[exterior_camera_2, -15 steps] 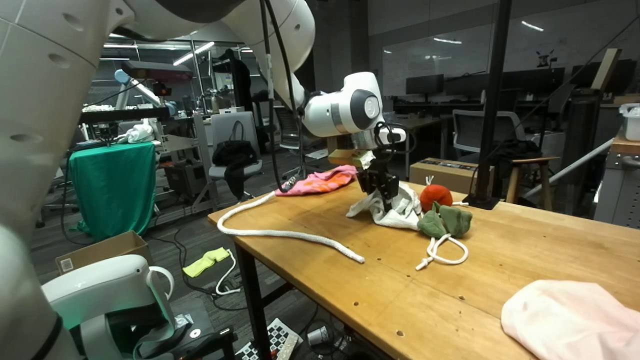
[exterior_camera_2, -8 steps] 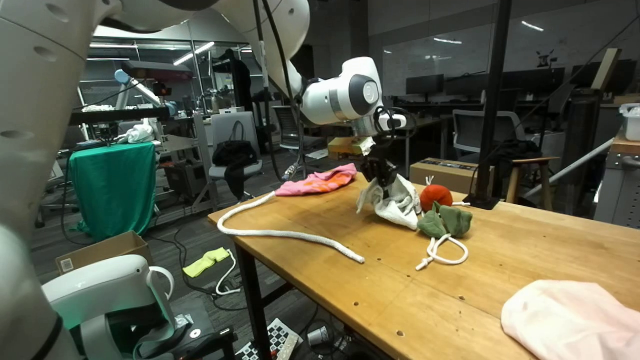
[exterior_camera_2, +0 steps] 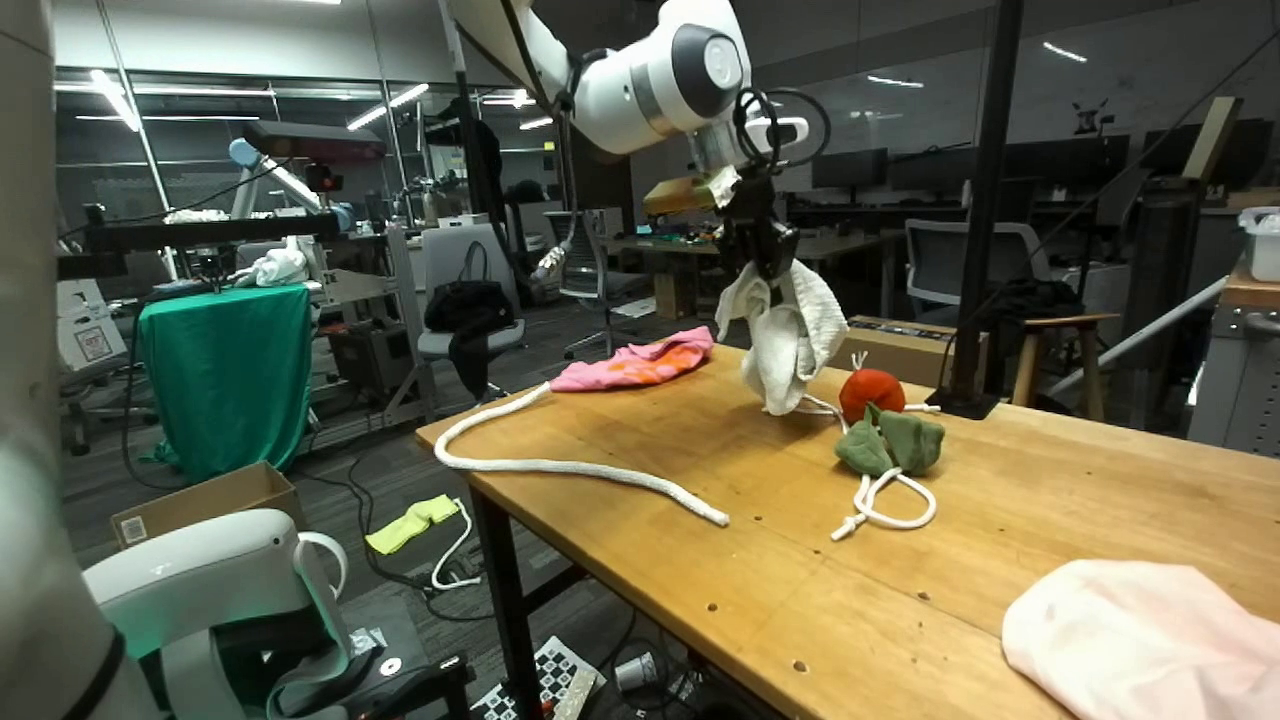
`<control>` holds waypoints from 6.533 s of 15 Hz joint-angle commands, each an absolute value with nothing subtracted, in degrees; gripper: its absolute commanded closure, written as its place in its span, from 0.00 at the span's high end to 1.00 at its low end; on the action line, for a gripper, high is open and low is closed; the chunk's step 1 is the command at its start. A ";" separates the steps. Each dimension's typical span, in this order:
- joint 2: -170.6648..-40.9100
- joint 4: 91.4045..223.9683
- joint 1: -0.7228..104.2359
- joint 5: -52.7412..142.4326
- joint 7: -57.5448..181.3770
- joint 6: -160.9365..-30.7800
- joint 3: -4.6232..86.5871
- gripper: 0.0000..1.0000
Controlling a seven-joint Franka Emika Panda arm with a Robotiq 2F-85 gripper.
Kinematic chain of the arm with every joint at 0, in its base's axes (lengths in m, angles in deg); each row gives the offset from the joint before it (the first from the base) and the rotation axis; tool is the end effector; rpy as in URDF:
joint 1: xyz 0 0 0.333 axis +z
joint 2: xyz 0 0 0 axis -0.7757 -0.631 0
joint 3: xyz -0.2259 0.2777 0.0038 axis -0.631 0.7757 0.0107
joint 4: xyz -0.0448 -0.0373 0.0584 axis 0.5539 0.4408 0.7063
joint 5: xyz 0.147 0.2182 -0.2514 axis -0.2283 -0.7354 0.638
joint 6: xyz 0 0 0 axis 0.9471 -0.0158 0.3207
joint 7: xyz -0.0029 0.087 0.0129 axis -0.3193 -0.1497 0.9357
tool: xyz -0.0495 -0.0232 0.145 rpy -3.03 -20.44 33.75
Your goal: Separate the heap of things
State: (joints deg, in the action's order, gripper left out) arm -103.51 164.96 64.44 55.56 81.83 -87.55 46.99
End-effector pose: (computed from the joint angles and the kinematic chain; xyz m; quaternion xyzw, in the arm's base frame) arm 0.6261 0.1553 0.4613 0.9892 -0.0182 0.1347 0.0556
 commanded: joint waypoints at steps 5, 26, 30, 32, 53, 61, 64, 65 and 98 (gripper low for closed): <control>-91.71 169.70 63.17 49.92 72.34 -82.26 51.14 0.08; -92.56 185.21 64.66 37.83 58.48 -87.88 58.30 0.08; -93.74 188.28 64.72 38.73 63.37 -97.79 57.90 0.08; -94.31 189.28 64.85 38.84 66.30 -101.78 57.78 0.08; -92.98 187.86 64.72 41.31 76.76 -104.49 56.54 1.00; -93.00 180.52 62.14 51.21 78.33 -104.72 53.42 0.99; -94.97 177.63 61.45 53.62 77.45 -104.04 52.57 1.00; -95.73 176.60 61.32 54.14 77.08 -103.55 52.32 1.00; -126.76 146.32 61.87 63.47 60.37 -87.91 44.09 1.00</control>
